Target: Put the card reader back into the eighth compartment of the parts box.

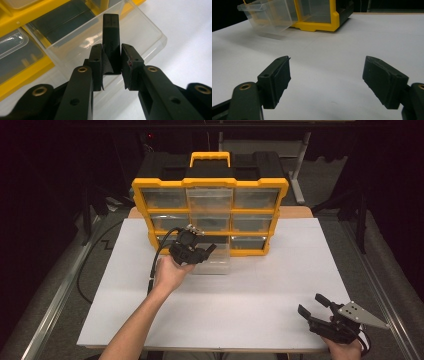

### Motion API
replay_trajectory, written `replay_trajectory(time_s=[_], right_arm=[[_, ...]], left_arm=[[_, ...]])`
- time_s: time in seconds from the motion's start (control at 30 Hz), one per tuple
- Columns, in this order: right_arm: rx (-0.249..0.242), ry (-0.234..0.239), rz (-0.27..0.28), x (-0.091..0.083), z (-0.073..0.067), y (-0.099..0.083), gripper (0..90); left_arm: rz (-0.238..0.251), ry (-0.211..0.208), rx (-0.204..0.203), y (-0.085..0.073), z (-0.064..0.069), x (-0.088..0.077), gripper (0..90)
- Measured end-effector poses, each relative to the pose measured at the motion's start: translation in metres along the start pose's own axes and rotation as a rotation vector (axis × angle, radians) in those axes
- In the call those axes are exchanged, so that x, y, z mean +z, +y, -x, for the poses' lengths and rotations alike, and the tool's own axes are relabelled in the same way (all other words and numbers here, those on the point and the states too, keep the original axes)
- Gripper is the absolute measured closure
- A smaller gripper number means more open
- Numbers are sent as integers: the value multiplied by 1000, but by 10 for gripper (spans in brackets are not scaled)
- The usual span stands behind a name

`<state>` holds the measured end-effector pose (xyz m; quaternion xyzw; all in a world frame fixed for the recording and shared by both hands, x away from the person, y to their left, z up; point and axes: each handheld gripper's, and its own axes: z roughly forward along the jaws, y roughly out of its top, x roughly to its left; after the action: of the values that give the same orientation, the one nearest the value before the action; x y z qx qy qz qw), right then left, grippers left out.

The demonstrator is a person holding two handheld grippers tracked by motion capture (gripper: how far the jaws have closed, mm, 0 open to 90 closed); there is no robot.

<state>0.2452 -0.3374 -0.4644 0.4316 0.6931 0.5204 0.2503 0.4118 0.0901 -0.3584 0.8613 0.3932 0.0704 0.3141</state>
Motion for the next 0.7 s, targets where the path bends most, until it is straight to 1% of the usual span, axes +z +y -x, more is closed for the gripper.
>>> replay_trajectory(time_s=[0.03, 0.07, 0.1, 0.17, 0.27, 0.3, 0.47, 0.6, 0.7], right_arm=[[0, 0, 0, 0, 0, 0, 224], [0, 0, -1, 0, 0, 0, 224], [-3, 4, -4, 1, 0, 0, 224], [-4, 0, -8, 1, -1, 0, 224], [-5, 0, -3, 0, -1, 0, 224], [-7, 2, -3, 0, -1, 0, 224], [-9, 0, -3, 0, -2, 0, 225], [-6, -2, -7, 1, -1, 0, 224], [-6, -3, -5, 1, -1, 0, 224]], left_arm=[[0, 1, -3, 0, -1, 0, 723], [7, -4, -14, 0, -2, 1, 720], [10, -7, -18, 0, -3, 0, 704], [17, 0, -23, -1, -2, -1, 635], [11, 22, -3, -2, 1, -2, 597], [13, 24, -2, -2, 2, -2, 574], [17, 17, 5, -4, 4, -3, 526], [35, 17, 1, -7, 6, -5, 498], [35, 15, 14, -8, 7, -6, 474]])
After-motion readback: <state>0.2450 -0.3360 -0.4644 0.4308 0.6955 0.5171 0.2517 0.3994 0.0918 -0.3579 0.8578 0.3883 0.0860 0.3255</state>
